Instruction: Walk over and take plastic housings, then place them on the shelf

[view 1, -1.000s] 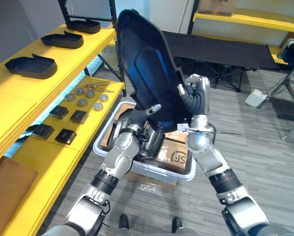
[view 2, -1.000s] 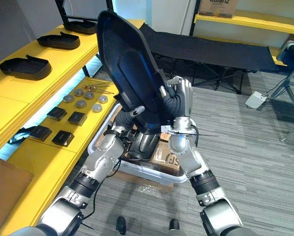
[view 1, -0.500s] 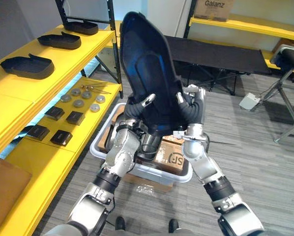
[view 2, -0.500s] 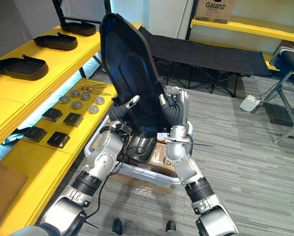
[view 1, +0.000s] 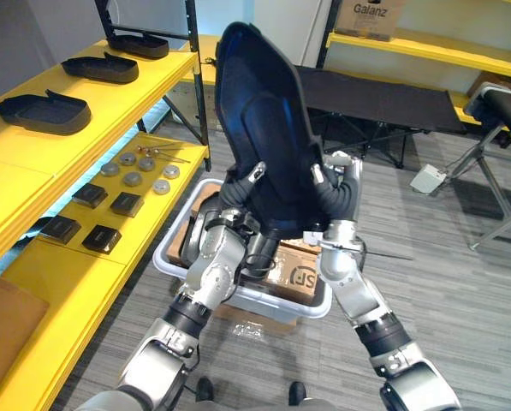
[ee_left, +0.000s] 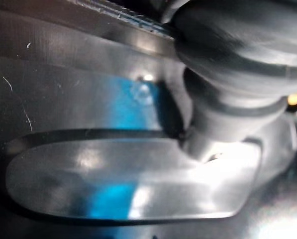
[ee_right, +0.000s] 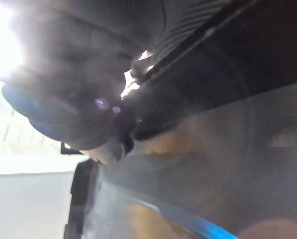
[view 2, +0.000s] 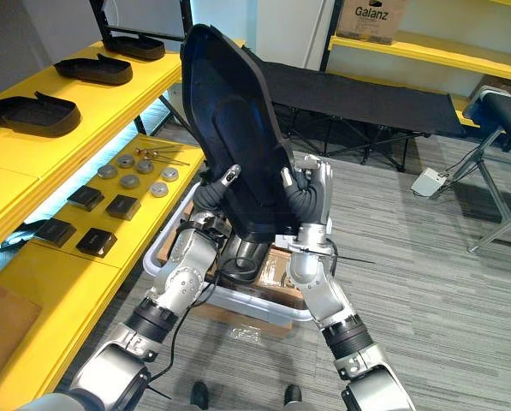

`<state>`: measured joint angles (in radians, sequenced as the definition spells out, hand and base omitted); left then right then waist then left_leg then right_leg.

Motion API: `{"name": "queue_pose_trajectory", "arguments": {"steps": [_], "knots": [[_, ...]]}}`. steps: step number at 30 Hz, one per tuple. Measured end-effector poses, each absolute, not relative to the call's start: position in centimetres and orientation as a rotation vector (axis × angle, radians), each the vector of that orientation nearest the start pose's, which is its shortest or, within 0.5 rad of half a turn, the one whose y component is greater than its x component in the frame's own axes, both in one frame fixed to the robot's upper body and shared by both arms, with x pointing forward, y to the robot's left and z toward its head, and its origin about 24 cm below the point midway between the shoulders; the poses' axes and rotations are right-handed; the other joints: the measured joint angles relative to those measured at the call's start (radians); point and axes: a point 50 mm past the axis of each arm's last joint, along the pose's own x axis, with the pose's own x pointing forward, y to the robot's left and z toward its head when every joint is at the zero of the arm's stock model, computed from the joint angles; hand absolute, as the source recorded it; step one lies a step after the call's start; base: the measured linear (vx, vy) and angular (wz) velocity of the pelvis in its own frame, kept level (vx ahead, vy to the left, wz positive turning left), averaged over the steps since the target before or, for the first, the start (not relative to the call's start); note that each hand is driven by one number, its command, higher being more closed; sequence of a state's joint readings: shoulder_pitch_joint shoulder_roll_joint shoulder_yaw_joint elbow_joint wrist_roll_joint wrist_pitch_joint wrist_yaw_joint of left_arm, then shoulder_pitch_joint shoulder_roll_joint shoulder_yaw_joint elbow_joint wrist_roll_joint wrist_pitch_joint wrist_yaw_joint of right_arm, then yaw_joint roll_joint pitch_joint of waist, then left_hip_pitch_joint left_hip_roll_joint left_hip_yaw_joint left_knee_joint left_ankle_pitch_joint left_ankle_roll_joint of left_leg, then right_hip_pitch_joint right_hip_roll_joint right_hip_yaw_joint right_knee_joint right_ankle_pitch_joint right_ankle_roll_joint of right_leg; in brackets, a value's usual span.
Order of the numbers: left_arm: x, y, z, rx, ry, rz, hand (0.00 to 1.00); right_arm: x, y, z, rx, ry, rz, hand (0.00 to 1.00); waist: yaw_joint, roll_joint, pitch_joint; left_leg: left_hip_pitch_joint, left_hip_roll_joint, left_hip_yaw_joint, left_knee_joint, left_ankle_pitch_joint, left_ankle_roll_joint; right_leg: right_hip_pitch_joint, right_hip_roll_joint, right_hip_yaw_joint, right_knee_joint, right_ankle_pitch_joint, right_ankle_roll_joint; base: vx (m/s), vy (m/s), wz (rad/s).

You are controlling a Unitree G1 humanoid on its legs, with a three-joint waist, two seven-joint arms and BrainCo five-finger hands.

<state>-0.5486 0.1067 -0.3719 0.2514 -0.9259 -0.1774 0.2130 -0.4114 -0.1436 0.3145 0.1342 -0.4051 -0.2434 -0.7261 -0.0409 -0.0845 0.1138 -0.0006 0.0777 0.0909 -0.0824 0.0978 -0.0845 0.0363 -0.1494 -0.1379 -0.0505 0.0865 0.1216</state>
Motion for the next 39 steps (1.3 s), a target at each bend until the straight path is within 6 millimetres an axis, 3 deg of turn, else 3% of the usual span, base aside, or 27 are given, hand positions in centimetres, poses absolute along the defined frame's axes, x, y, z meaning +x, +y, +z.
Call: {"name": "queue_pose_trajectory", "arguments": {"steps": [8, 9, 17, 24, 29, 34, 39], "knots": [[32.9, 6.3, 13.2, -0.666, -0.155, -0.271, 1.0, 29.3, -9.6, 14.2, -0.343, -0.72, -0.298, 1.0, 0.0, -0.007, 0.002, 0.0, 0.0, 0.002, 0.0, 0.0, 0.0, 0.005, 0.0, 0.0, -0.013, 0.007, -0.001, 0.0, 0.0, 0.0], [32.8, 6.3, 13.2, -0.661, -0.154, -0.269, 1.0, 29.3, -9.6, 14.1, -0.343, -0.718, -0.298, 0.0, 0.0, -0.011, 0.004, 0.0, 0.0, 0.001, 0.0, 0.0, 0.0, 0.005, 0.0, 0.0, -0.013, 0.007, -0.001, 0.0, 0.0, 0.0], [32.1, 6.8, 12.8, -0.617, -0.174, -0.209, 1.0, 28.8, -9.2, 13.0, -0.299, -0.668, -0.275, 0.0, -0.001, -0.025, 0.004, 0.0, 0.0, 0.001, 0.0, 0.0, 0.0, 0.005, 0.0, 0.0, -0.014, 0.008, -0.001, 0.0, 0.0, 0.0], [31.1, 7.4, 13.8, -0.384, -0.314, -0.061, 1.0, 28.7, -9.1, 10.5, -0.349, -0.553, -0.268, 0.0, 0.003, -0.027, 0.003, 0.0, 0.0, -0.001, 0.0, 0.0, 0.0, 0.008, 0.0, -0.001, -0.016, 0.008, -0.001, 0.0, 0.0, 0.0], [30.7, 7.4, 14.4, -0.208, -0.412, 0.074, 1.0, 28.6, -8.7, 9.9, -0.365, -0.521, -0.249, 0.0, 0.002, -0.027, 0.003, 0.001, 0.0, -0.001, 0.0, 0.0, 0.0, 0.011, 0.001, -0.001, -0.02, 0.008, -0.001, 0.0, 0.0, 0.0], [30.2, 8.3, 13.5, 0.017, -0.449, 0.278, 1.0, 28.2, -8.2, 8.9, -0.366, -0.488, -0.229, 0.0, 0.002, -0.028, 0.003, 0.001, 0.0, -0.002, 0.0, 0.0, 0.0, 0.011, 0.001, -0.001, -0.021, 0.008, -0.001, 0.0, 0.0, 0.0], [29.8, 10.0, 12.5, 0.134, -0.448, 0.458, 1.0, 27.4, -7.8, 8.5, -0.294, -0.457, -0.224, 0.0, 0.0, -0.027, 0.003, 0.002, -0.002, 0.001, -0.004, 0.0, 0.0, 0.006, 0.004, 0.0, -0.015, 0.006, -0.001, 0.0, 0.0, -0.01]]}}
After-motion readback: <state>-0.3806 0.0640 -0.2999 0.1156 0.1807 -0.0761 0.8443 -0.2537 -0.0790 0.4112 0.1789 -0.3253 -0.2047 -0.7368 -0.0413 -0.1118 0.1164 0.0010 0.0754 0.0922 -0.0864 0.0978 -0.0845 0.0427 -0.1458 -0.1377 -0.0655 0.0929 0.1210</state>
